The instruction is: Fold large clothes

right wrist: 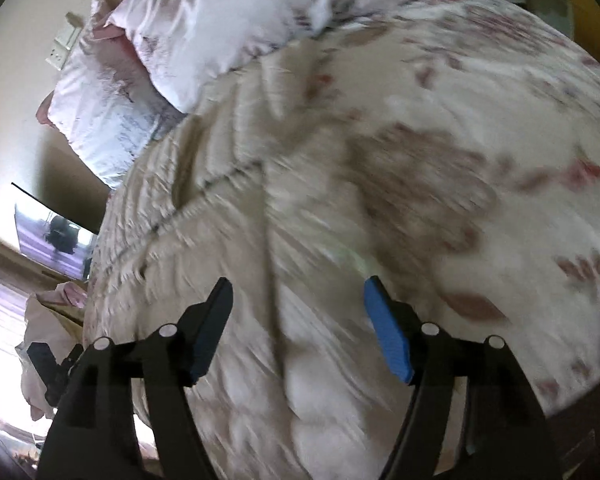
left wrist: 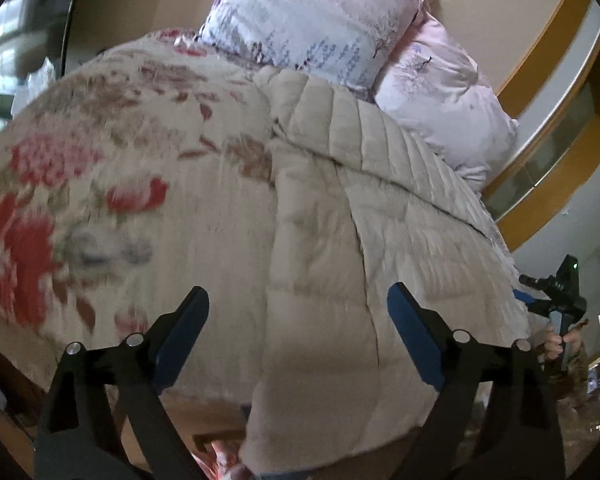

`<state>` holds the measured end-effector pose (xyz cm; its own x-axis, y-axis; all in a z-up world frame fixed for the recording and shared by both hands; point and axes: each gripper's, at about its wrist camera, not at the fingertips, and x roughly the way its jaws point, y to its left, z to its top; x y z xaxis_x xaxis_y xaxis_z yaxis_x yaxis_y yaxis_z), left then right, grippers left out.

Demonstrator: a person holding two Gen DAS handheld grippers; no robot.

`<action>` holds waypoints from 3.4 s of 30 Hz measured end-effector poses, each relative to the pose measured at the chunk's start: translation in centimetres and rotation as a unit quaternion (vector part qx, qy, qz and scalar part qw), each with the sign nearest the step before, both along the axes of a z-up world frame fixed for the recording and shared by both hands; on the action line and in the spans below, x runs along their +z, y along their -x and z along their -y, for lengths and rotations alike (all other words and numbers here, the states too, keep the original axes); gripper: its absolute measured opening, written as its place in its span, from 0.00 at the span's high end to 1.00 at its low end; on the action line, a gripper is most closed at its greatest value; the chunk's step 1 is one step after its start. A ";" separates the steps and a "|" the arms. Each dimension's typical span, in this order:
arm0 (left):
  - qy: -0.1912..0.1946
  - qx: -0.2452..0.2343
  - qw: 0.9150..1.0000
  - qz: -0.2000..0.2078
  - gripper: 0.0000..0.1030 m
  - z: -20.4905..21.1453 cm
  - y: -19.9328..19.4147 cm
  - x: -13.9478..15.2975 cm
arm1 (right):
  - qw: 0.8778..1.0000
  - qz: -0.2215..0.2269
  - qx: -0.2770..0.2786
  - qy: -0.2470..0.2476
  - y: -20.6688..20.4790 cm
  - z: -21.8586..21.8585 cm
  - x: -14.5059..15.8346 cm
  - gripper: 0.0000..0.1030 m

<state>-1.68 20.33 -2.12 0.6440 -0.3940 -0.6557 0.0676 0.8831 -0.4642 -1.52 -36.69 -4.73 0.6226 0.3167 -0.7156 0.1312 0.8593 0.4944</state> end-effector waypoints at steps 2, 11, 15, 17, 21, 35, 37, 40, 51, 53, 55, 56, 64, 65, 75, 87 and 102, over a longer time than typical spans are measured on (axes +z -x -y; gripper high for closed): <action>0.010 -0.004 1.000 -0.011 0.13 -0.1 0.7 -0.6 | 1.000 -0.006 -0.004 -0.003 1.7 0.9 -0.6 0.27; 0.048 -0.040 0.998 -0.019 0.14 0.0 3.4 -1.7 | 0.997 -0.045 0.060 -0.033 8.1 1.8 -3.1 0.14; 0.066 -0.048 0.996 -0.045 0.14 0.4 3.4 -3.7 | 0.995 -0.070 0.065 -0.039 9.1 1.7 -4.7 0.13; 0.086 -0.050 0.994 -0.050 0.14 0.6 2.9 -4.5 | 0.993 -0.062 0.071 -0.071 9.1 1.9 -5.7 0.13; 0.120 -0.060 0.990 -0.050 0.14 1.2 2.5 -5.6 | 0.988 -0.045 0.088 -0.123 8.6 1.8 -7.2 0.14; 0.155 -0.103 0.981 -0.050 0.78 1.7 3.6 -5.6 | 0.982 0.018 0.162 -0.097 9.7 -2.3 -4.4 0.79; 0.156 -0.109 0.981 -0.034 0.82 1.8 3.6 -4.5 | 0.981 0.048 0.168 -0.083 9.8 -3.0 -2.7 0.81; 0.153 -0.110 0.982 -0.003 0.85 1.7 3.6 -2.5 | 0.980 0.094 0.164 -0.060 9.8 -3.8 -0.4 0.83; 0.114 -0.028 0.987 0.106 0.87 0.7 -0.6 4.7 | 0.962 0.240 0.040 0.122 8.2 -6.6 6.9 0.84; 0.121 -0.010 0.986 0.112 0.87 0.5 -1.9 5.1 | 0.952 0.260 0.014 0.160 7.5 -7.3 8.0 0.84; 0.113 0.003 0.986 0.119 0.87 0.5 -3.3 5.8 | 0.942 0.280 -0.001 0.185 6.8 -7.6 8.6 0.84; 0.106 0.008 0.987 0.121 0.87 0.6 -4.3 6.1 | 0.938 0.286 -0.007 0.194 6.3 -7.9 8.9 0.84; 0.083 0.021 0.988 0.130 0.87 1.1 -9.2 8.0 | 0.923 0.300 -0.039 0.238 1.1 -8.3 10.9 0.84; 0.077 0.021 0.988 0.131 0.87 1.2 -9.8 8.2 | 0.923 0.299 -0.041 0.240 0.4 -8.3 11.0 0.84; 0.031 0.035 0.988 0.150 0.87 2.6 -19.0 10.9 | 0.912 0.313 -0.070 0.258 -8.0 -8.2 13.0 0.84; 0.088 0.075 0.993 0.034 0.87 2.0 -27.1 3.5 | 0.967 0.168 -0.077 0.174 -20.1 -5.9 6.8 0.81; 0.222 0.082 0.971 0.037 0.43 1.1 -30.1 3.7 | 0.979 0.178 -0.099 -0.011 -24.7 -2.5 8.0 0.26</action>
